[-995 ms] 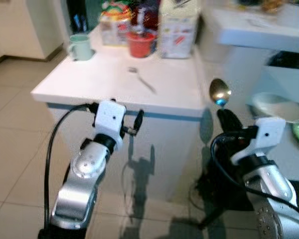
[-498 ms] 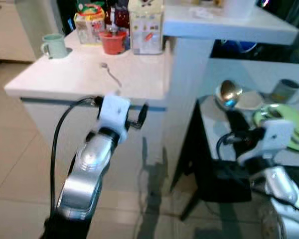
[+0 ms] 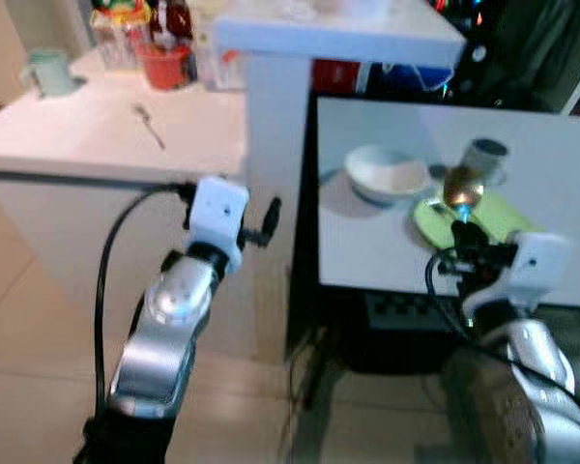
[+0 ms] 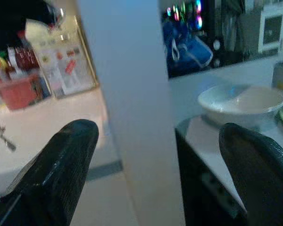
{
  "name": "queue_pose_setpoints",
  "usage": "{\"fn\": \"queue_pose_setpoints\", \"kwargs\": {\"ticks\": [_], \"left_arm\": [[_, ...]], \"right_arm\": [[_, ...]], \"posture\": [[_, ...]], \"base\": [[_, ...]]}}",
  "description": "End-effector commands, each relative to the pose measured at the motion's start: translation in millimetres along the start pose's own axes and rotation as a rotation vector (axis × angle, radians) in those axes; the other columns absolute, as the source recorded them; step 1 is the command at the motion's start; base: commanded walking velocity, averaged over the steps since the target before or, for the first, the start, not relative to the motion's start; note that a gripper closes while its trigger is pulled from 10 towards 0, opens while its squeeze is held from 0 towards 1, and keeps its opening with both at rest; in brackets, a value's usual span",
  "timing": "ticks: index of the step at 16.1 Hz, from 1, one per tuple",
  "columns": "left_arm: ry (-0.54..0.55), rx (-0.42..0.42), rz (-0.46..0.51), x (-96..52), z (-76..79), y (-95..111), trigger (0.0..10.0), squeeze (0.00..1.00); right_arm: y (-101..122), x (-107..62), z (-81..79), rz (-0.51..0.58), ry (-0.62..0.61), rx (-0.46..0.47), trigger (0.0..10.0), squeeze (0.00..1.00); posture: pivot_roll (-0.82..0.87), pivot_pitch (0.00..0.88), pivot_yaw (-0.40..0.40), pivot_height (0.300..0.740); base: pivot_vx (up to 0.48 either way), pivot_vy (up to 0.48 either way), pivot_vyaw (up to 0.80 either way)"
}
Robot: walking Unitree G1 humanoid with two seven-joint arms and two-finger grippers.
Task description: Setting the table
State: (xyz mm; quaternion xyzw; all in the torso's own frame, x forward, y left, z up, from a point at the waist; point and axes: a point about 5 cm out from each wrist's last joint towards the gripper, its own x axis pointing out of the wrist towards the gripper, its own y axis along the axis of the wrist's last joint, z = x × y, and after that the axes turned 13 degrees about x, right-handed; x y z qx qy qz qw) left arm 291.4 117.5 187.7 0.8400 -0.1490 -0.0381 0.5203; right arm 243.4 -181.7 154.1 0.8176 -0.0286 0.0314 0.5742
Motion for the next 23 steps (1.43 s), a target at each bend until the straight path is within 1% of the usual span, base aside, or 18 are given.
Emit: {"fn": "queue_pose_setpoints", "kwargs": {"ticks": [1,2,3,4,5,6,8,9,10,11,12,13,15,17,19,21,22,23], "left_arm": [[0.027,0.001,-0.032,-0.1,-4.9,-7,10.0,0.0],[0.038,-0.006,-0.037,-1.5,-6.3,-7,10.0,0.0],[0.029,0.0,-0.03,-3.2,-6.2,-5,10.0,0.0],[0.027,0.0,-0.031,-2.7,-5.7,-5,10.0,0.0],[0.014,0.011,-0.03,0.4,-2.4,-5,10.0,0.0],[0.015,0.01,-0.023,1.8,-3.8,-3,10.0,0.0],[0.021,0.004,-0.028,1.5,-7.2,-4,10.0,0.0],[0.019,0.007,-0.036,1.3,-7.2,-7,10.0,0.0],[0.024,-0.003,-0.034,1.3,-7.1,-5,10.0,0.0],[0.022,-0.011,-0.024,2.1,-4.6,-2,10.0,0.0],[0.012,0.003,-0.021,2.8,-1.3,-2,10.0,0.0],[0.005,0.018,-0.028,1.9,-0.8,-4,10.0,0.0],[-0.004,0.007,-0.022,3.3,0.2,-4,10.0,0.0],[0.01,0.004,-0.032,3.8,-0.9,-6,10.0,0.0],[0.01,0.01,-0.021,1.3,-2.3,-3,10.0,0.0],[0.01,0.015,-0.025,2.3,-0.6,-5,10.0,0.0],[0.004,0.013,-0.012,4.8,0.7,-2,10.0,0.0],[0.005,0.015,-0.014,3.6,1.2,-3,10.0,0.0]], "right_arm": [[5,1.0,-2.4,0.014,-0.006,-0.006,10.0,0.0],[5,0.2,2.3,0.011,-0.043,-0.024,10.0,0.0],[10,1.6,0.6,0.029,-0.043,-0.011,10.0,0.0],[11,2.7,0.6,0.031,-0.043,-0.01,10.0,0.0],[10,4.7,4.7,0.023,-0.071,-0.016,10.0,0.0],[9,5.8,3.8,0.017,-0.074,-0.009,10.0,0.0],[8,5.4,-2.5,0.006,-0.043,-0.018,10.0,0.0],[6,4.5,-3.0,0.002,-0.05,-0.021,10.0,0.0],[7,2.9,-4.0,0.002,-0.048,-0.02,10.0,0.0],[9,3.0,-3.4,-0.008,-0.036,-0.047,10.0,0.0],[9,4.4,-1.2,-0.014,-0.039,-0.079,10.0,0.0],[10,7.3,-1.2,-0.015,-0.059,-0.069,10.0,0.0],[14,8.5,-5.8,-0.01,-0.022,-0.079,10.0,0.0],[8,7.4,-3.2,-0.033,-0.031,-0.087,10.0,0.0],[8,8.4,-6.0,-0.044,-0.022,-0.079,10.0,0.0],[6,11.0,-4.8,-0.055,-0.036,-0.077,10.0,0.0],[7,12.7,-7.1,-0.059,-0.025,-0.071,10.0,0.0],[4,11.4,-8.0,-0.069,-0.013,-0.083,10.0,0.0]], "posture": [[-0.06,0.0,-0.01,0.74],[-0.06,0.0,-0.005,0.74],[-0.06,0.0,0.003,0.74],[-0.06,0.0,0.003,0.74],[-0.06,0.0,0.001,0.74],[-0.06,0.0,0.009,0.74],[-0.07,0.0,0.017,0.74],[-0.07,0.0,0.019,0.74],[-0.07,0.0,0.023,0.74],[-0.06,0.0,0.02,0.74],[-0.06,0.0,0.013,0.74],[-0.08,0.0,0.025,0.74],[-0.07,0.0,0.018,0.74],[-0.07,0.0,0.013,0.74],[-0.06,0.0,0.007,0.74],[-0.06,0.0,0.01,0.74],[-0.06,0.0,0.004,0.74],[-0.06,0.0,0.007,0.74]], "base": [[0.0,-0.461,0.0],[0.0,-0.469,0.0],[0.0,-0.472,0.0],[0.0,-0.472,0.0],[0.0,-0.472,0.0],[0.0,-0.472,0.0],[0.0,-0.472,0.0],[0.0,-0.48,0.0],[0.0,-0.48,0.0],[0.0,-0.472,0.0],[0.0,-0.48,0.0],[0.0,-0.48,0.0],[0.0,-0.476,0.0],[0.0,-0.476,0.0],[0.0,-0.48,0.0],[0.0,-0.476,0.0],[0.0,-0.48,0.0],[0.0,-0.472,0.0]]}}
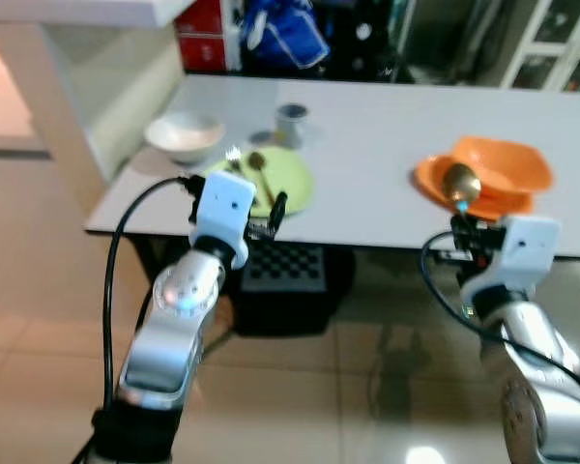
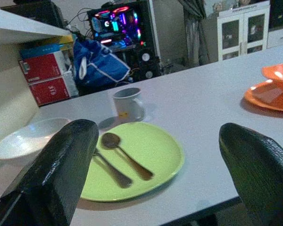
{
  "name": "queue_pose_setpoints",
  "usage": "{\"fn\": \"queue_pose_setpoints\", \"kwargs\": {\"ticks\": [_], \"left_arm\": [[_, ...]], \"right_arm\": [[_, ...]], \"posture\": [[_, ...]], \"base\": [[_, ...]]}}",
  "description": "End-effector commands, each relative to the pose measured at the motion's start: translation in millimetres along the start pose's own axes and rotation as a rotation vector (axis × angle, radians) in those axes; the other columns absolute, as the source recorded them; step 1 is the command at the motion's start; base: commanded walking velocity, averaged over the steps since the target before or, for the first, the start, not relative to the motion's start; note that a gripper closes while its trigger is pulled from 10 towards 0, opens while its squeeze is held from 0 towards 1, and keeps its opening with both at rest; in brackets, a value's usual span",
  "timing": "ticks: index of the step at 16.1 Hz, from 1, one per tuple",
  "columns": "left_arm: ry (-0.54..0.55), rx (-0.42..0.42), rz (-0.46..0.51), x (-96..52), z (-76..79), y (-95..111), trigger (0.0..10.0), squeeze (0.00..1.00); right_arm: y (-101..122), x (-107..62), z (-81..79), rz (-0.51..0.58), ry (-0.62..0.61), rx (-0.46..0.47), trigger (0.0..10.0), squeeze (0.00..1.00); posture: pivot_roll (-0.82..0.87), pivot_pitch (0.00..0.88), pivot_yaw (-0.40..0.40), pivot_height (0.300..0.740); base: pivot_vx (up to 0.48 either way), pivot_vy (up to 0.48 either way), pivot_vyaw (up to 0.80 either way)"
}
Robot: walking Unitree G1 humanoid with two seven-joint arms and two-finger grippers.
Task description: Setting the table
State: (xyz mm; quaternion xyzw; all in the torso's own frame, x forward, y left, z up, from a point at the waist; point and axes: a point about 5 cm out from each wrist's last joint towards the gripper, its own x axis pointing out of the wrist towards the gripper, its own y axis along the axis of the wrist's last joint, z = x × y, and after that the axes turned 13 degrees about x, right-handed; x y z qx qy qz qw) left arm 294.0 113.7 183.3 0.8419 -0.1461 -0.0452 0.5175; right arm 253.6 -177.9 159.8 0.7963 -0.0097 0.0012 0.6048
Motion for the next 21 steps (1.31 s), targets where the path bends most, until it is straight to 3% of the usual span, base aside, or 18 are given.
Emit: {"fn": "queue_pose_setpoints", "kwargs": {"ticks": [1,7,9,13,16,19,21], "left_arm": [[0.013,0.012,-0.008,-0.4,-3.4,-2,10.0,0.0],[-0.011,0.016,0.016,4.4,-2.8,2,10.0,0.0],[-0.038,0.008,0.028,7.3,3.9,3,10.0,0.0],[-0.023,-0.002,0.018,2.7,4.0,2,10.0,0.0],[0.016,-0.036,-0.005,4.7,-5.7,0,10.0,0.0],[-0.07,-0.045,0.03,2.4,1.9,3,10.0,0.0],[-0.064,-0.045,0.039,4.7,0.4,6,10.0,0.0]], "right_arm": [[-1,0.6,-1.8,-0.006,0.009,-0.011,10.0,0.0],[0,4.8,1.0,-0.01,-0.033,0.006,10.0,0.0],[0,1.4,1.1,-0.015,-0.028,0.005,10.0,0.0],[-3,3.9,-0.4,-0.035,-0.017,0.011,10.0,0.0],[-3,14.1,-7.8,-0.05,0.013,0.012,10.0,0.0],[-6,15.5,-10.9,-0.062,0.005,0.014,10.0,0.0],[-6,17.1,-10.2,-0.065,0.003,0.021,10.0,0.0]], "posture": [[-0.06,0.0,0.011,0.74],[-0.09,0.0,0.05,0.74],[-0.09,0.0,0.041,0.74],[-0.07,0.0,0.027,0.74],[-0.05,0.0,0.009,0.74],[-0.04,0.0,0.024,0.74],[-0.05,0.0,0.025,0.74]], "base": [[0.0,-0.472,0.0],[0.0,-0.476,0.0],[0.0,-0.472,0.0],[0.0,-0.422,0.0],[0.0,0.0,0.0],[0.085,0.0,0.0],[0.311,0.0,0.0]]}}
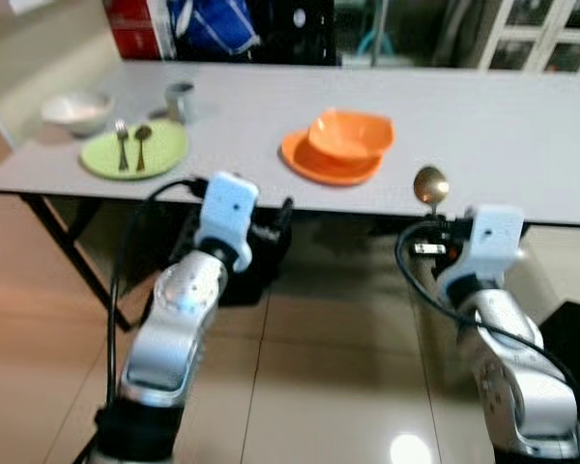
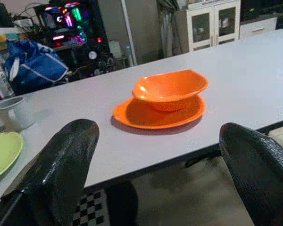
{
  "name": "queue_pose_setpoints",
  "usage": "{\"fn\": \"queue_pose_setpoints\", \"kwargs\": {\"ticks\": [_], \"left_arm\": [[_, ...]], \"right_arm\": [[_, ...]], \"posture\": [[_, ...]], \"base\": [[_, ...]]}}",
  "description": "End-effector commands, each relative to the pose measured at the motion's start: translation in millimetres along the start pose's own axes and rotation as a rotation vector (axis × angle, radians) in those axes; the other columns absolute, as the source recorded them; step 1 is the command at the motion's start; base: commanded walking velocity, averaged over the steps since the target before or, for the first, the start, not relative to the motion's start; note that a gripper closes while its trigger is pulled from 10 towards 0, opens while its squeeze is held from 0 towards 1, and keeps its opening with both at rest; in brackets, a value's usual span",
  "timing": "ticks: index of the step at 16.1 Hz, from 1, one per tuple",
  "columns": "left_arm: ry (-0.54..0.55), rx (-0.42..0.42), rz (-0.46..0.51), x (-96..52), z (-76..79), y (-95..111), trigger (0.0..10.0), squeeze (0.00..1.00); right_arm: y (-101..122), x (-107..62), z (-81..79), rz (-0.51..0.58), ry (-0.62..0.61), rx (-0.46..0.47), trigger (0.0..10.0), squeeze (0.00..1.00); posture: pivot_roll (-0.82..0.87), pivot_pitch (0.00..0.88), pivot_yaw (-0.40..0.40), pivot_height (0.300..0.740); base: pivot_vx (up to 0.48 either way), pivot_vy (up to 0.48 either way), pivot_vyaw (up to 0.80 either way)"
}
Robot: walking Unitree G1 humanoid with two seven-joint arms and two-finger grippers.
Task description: Setting the table
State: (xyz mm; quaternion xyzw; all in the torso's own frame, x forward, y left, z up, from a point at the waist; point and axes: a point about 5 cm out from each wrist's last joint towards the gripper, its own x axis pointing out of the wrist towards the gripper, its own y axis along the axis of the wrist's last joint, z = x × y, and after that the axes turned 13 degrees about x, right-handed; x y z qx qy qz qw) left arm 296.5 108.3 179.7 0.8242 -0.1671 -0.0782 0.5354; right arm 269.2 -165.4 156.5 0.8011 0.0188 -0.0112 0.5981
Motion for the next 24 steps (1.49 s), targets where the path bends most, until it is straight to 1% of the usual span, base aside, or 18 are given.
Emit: {"fn": "queue_pose_setpoints", "kwargs": {"ticks": [1,2,5,8,12,16,20,24], "left_arm": [[0.013,0.011,0.028,1.7,-7.8,5.5,10.0,0.0],[0.015,0.006,0.022,2.6,-10.0,3.4,10.0,0.0],[0.009,-0.002,0.034,5.3,-9.9,6.1,10.0,0.0],[0.01,0.01,0.038,3.1,-11.3,6.9,10.0,0.0],[0.014,0.012,0.04,3.8,-14.3,6.6,10.0,0.0],[0.01,0.009,0.049,5.5,-12.2,8.4,10.0,0.0],[0.007,0.009,0.054,6.1,-12.5,8.7,10.0,0.0],[-0.005,0.008,0.058,6.1,-10.3,8.9,10.0,0.0]], "right_arm": [[0.7,2.9,-0.6,-0.006,-0.003,0.002,10.0,0.0],[2.5,3.1,-3.5,-0.001,0.011,-0.002,10.0,0.0],[4.6,3.8,-3.3,0.003,0.01,0.001,10.0,0.0],[3.8,10.2,-3.0,0.0,0.003,-0.006,10.0,0.0],[4.5,11.4,-4.0,0.001,0.003,-0.006,10.0,0.0],[3.6,11.2,1.8,-0.013,-0.021,-0.002,10.0,0.0],[3.2,12.1,2.8,-0.016,-0.024,-0.002,10.0,0.0],[4.9,11.9,2.1,-0.008,-0.015,-0.01,10.0,0.0]], "posture": [[-0.06,0.0,0.037,0.74],[-0.08,0.0,0.046,0.74],[-0.07,0.0,0.031,0.74],[-0.05,0.0,0.022,0.74],[-0.05,0.0,0.026,0.74],[-0.05,0.0,0.028,0.74],[-0.05,0.0,0.029,0.74],[-0.06,0.0,0.03,0.74]], "base": [[0.33,0.0,0.0],[0.33,0.0,0.0],[0.338,0.0,0.0],[0.342,0.0,0.0],[0.341,0.0,0.0],[0.341,0.0,0.0],[0.342,0.0,-0.67],[0.341,0.0,0.0]]}}
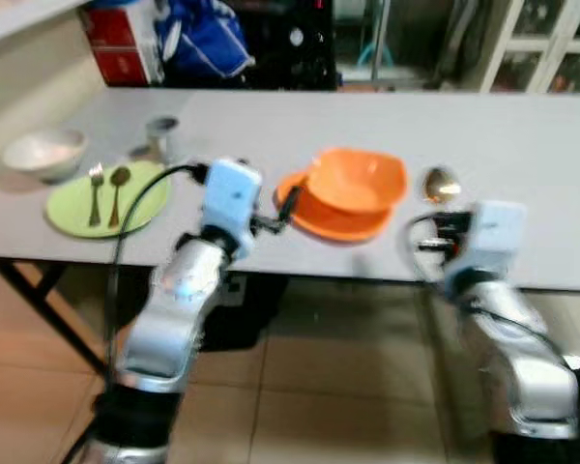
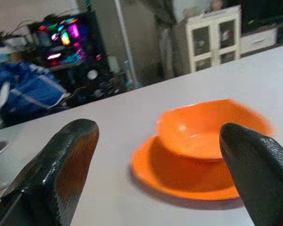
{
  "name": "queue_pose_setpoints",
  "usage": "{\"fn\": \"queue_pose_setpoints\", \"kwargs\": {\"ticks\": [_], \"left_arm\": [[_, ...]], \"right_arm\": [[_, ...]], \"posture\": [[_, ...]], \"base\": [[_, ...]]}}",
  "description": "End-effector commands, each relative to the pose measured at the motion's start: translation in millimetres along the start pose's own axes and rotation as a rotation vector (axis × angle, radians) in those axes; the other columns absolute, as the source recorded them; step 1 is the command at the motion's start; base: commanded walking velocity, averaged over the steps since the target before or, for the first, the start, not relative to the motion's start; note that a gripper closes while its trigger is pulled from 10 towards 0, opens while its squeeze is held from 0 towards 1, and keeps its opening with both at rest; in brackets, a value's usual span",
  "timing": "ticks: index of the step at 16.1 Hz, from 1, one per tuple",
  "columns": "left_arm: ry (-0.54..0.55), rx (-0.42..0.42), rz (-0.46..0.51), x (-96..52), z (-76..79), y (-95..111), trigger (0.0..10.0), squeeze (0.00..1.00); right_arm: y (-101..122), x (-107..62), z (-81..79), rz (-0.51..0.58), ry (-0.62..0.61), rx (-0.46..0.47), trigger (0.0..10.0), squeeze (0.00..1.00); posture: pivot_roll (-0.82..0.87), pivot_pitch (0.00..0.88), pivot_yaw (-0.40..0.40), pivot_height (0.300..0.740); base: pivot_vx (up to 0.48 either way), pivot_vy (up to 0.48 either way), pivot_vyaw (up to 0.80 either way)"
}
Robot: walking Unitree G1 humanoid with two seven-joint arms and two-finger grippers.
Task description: Setting the table
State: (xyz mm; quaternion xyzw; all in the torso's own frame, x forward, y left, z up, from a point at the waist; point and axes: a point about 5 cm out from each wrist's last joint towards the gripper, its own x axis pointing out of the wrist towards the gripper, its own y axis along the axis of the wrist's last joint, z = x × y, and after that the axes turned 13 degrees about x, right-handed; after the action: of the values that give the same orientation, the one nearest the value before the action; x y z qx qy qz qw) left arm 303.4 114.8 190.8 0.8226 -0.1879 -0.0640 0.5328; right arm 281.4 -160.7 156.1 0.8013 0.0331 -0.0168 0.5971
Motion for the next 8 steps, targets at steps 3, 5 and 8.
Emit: {"fn": "queue_pose_setpoints", "kwargs": {"ticks": [3,5,8], "left_arm": [[-0.009,-0.005,0.01,1.9,3.0,3,10.0,0.0],[-0.012,-0.005,0.01,1.6,3.8,2,10.0,0.0],[-0.026,-0.005,0.01,0.9,5.2,1,10.0,0.0]], "right_arm": [[8,0.1,7.3,0.024,-0.02,-0.023,10.0,0.0],[10,0.9,8.6,0.023,-0.004,-0.049,10.0,0.0],[18,5.5,18.3,0.013,0.034,-0.121,10.0,0.0]], "posture": [[-0.06,0.0,0.029,0.74],[-0.06,0.0,0.028,0.74],[-0.06,0.0,0.028,0.74]], "base": [[0.342,0.0,0.0],[0.341,0.0,0.0],[0.344,0.0,0.0]]}}
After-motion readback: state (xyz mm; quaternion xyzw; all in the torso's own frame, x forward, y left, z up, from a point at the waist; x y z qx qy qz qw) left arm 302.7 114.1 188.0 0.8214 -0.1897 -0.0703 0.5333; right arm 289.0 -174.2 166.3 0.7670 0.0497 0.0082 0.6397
